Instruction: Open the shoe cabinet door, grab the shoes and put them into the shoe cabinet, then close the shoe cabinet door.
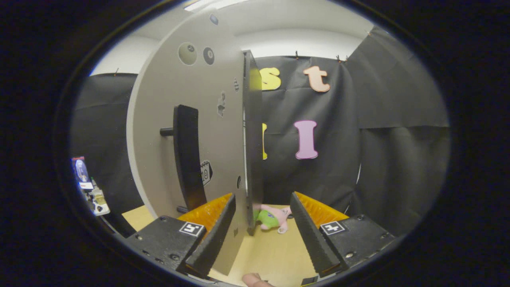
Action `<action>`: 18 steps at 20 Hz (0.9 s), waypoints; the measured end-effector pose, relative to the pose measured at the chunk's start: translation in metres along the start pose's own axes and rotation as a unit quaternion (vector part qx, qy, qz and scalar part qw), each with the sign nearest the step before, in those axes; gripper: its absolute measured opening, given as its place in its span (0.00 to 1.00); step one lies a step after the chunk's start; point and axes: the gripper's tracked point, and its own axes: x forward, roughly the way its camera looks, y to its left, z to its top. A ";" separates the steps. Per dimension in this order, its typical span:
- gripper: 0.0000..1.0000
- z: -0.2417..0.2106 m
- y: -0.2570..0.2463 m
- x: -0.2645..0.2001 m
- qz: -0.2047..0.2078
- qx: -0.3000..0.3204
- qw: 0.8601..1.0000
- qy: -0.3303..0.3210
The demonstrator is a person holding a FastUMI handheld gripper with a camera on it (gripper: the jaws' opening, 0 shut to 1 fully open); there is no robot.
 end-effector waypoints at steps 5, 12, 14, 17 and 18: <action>0.91 0.000 0.052 0.006 0.034 0.000 0.999 0.003; 0.91 -0.002 0.093 0.022 0.023 0.003 1.000 0.003; 0.91 0.001 0.101 0.024 0.017 0.001 1.000 -0.004; 0.91 0.002 0.113 0.028 0.009 -0.002 1.000 -0.017; 0.91 0.002 0.119 0.029 0.008 -0.003 1.000 -0.023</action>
